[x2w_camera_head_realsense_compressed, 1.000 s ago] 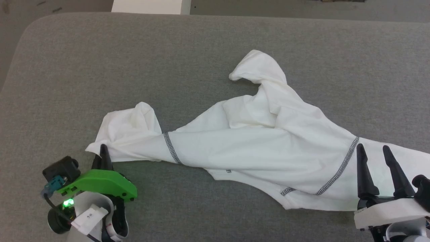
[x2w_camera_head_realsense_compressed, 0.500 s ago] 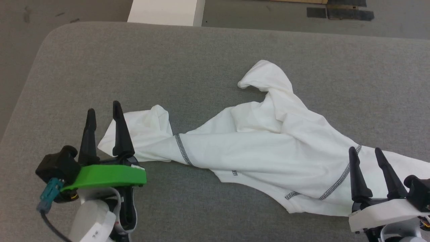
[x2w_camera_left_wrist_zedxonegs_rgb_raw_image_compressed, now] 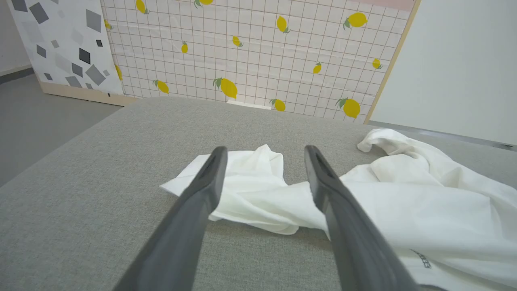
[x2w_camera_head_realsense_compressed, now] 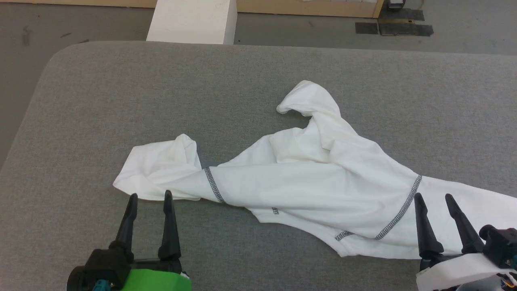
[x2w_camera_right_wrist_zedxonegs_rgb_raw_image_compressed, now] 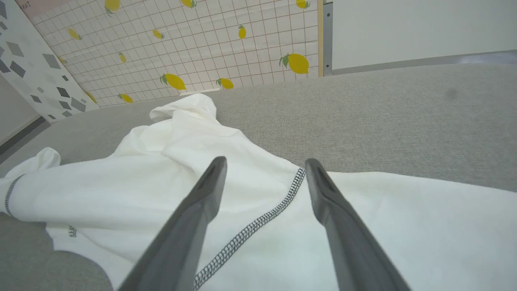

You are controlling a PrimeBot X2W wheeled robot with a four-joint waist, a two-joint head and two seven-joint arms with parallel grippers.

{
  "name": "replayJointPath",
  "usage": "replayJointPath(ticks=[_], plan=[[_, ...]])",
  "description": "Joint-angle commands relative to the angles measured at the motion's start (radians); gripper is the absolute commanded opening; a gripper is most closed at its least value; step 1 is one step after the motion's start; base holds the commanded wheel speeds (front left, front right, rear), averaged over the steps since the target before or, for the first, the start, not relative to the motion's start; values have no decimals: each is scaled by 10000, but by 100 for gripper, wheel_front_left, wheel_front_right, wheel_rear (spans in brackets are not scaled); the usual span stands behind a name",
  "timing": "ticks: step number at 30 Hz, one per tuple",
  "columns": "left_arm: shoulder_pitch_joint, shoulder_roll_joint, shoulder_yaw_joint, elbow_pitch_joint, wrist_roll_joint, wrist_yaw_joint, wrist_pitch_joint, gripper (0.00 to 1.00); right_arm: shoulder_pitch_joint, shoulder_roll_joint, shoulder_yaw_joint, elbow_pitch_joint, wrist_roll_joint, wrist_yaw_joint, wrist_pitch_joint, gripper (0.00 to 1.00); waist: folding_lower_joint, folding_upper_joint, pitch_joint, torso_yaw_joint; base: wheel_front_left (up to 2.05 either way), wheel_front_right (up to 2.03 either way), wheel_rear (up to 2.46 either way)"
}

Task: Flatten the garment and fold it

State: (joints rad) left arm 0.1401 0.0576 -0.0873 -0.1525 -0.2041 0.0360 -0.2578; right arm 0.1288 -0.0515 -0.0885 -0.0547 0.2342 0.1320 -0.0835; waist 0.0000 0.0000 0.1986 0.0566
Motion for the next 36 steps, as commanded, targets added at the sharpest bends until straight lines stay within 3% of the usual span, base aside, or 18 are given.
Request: replayJointPath(ticks=[1, 8, 13, 20, 28, 33, 35, 36], plan=[[83, -51, -33, 16, 81, -16, -38, 100, 23, 13, 42, -73, -158, -13, 78, 100, 0, 0, -13, 79, 0, 0, 0], [-216, -69, -245, 97, 312, -81, -38, 100, -1183, 13, 95, -692, -727, -13, 1174, 100, 0, 0, 211, 375, 0, 0, 0], [-550, -71, -577, 174, 210, -14, -39, 100, -2775, -244, 148, -803, -967, -13, 2947, 100, 0, 0, 469, 638, 0, 0, 0], [-876, -72, -899, 253, -77, 174, -39, 100, -4856, -1400, 756, 269, -6, -13, 6041, 100, 0, 0, 956, 986, 0, 0, 0], [-1219, -73, -1246, 381, -336, 298, -39, 100, -5959, -2545, 2370, 1776, 476, -13, 9075, 100, 0, 0, 1414, 1333, 0, 0, 0], [-1348, -73, -1365, 500, -468, 341, -39, 100, -5931, -2659, 2683, 2227, 688, -13, 9737, 100, 0, 0, 1559, 1505, 0, 0, 0], [-1396, -73, -1420, 546, -526, 357, -39, 100, -5843, -2603, 2483, 2420, 595, -13, 9595, 40, 0, 0, 1580, 1570, 0, 0, 0], [-1422, -73, -1436, 562, -575, 373, -39, 100, -5805, -2569, 2412, 2493, 562, -13, 9478, 0, 0, 0, 1575, 1597, 0, 0, 0]])
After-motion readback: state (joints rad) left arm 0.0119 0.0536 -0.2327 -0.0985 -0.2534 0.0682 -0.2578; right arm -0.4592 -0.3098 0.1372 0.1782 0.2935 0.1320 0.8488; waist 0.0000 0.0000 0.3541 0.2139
